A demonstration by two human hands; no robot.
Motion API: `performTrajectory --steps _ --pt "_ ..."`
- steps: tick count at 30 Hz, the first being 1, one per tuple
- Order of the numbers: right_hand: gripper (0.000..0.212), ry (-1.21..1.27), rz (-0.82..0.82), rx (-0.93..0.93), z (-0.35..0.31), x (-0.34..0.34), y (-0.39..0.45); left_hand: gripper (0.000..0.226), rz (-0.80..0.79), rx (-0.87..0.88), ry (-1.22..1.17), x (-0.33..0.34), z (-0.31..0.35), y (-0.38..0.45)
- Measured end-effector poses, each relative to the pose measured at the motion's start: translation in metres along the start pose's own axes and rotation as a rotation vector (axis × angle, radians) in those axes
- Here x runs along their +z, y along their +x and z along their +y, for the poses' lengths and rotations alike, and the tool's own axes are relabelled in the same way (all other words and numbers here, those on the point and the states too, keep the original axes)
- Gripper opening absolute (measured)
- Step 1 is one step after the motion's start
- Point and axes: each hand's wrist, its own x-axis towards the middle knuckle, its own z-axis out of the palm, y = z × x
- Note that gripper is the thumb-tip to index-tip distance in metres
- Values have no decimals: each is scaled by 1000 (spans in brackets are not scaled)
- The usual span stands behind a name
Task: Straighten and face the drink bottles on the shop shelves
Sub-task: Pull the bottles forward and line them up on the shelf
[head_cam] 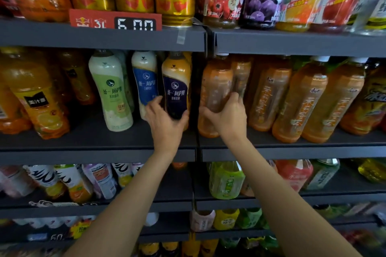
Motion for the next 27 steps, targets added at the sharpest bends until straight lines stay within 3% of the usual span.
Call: performTrajectory --steps 7,13,16,22,27 --pt "73 59 -17 144 -16 26 16 68 -161 -17 170 -5 -8 20" --pt "45 303 -130 269 0 47 7 66 -195 -27 134 -8 -10 23" --pt "42 367 -194 304 1 47 13 66 -200 -22 133 -9 -11 24" --pt "48 115 -20 251 -8 64 18 66 -209 -13 157 -10 -10 23" --pt "42 -33 14 252 -15 71 32 65 -219 -13 155 -11 -9 25"
